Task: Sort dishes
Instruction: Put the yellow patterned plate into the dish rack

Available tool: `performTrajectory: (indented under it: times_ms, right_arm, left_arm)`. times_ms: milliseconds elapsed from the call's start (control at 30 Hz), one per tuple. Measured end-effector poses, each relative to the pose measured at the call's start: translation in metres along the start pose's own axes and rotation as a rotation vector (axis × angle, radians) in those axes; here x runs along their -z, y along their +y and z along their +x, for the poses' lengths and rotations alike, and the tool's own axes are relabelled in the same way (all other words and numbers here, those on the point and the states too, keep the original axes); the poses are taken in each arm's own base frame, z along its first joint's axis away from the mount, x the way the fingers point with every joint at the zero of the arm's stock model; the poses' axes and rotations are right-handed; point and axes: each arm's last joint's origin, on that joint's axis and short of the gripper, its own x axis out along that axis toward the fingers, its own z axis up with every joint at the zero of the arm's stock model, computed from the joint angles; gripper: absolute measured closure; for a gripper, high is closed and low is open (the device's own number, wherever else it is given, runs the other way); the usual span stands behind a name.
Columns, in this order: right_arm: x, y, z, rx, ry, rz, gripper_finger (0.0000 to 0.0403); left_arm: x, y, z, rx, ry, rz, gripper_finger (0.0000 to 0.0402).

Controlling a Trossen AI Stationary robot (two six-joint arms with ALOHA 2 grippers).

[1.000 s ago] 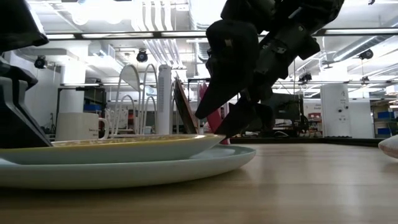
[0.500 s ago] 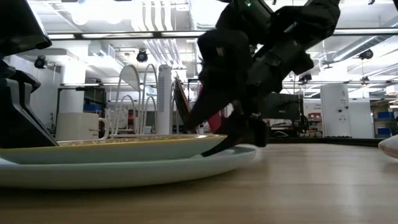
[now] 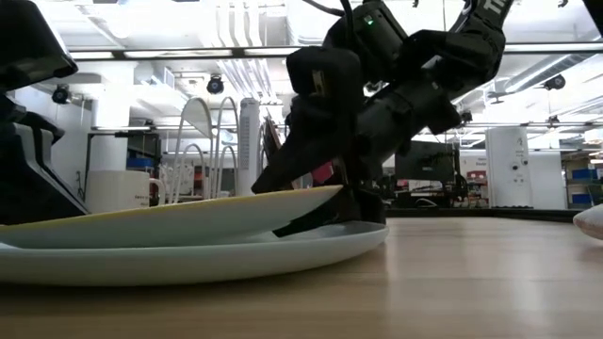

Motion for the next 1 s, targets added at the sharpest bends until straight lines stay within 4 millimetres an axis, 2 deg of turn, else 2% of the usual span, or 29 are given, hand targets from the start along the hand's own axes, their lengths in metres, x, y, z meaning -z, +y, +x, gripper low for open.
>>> performTrajectory:
  times_ms: [167, 400, 700, 1000]
  right_arm:
    - [-0.001, -0.002, -0.001, 0.042, -0.038, -0.029, 0.0239]
    - [-0.004, -0.002, -0.002, 0.037, -0.052, -0.006, 0.037]
    - [-0.011, 0.008, -0.011, 0.012, -0.075, -0.066, 0.0389]
    - [-0.023, 0.029, -0.036, 0.012, -0.127, -0.192, 0.04]
  left_arm:
    - [-0.001, 0.0, 0.001, -0.002, -0.008, 0.001, 0.0401]
    - [-0.002, -0.001, 0.0, -0.009, -0.043, -0.005, 0.0402]
    - [-0.015, -0.009, -0.008, -0.006, -0.07, 0.098, 0.0402]
    - [-0.031, -0.014, -0.019, -0.058, -0.061, 0.163, 0.0401]
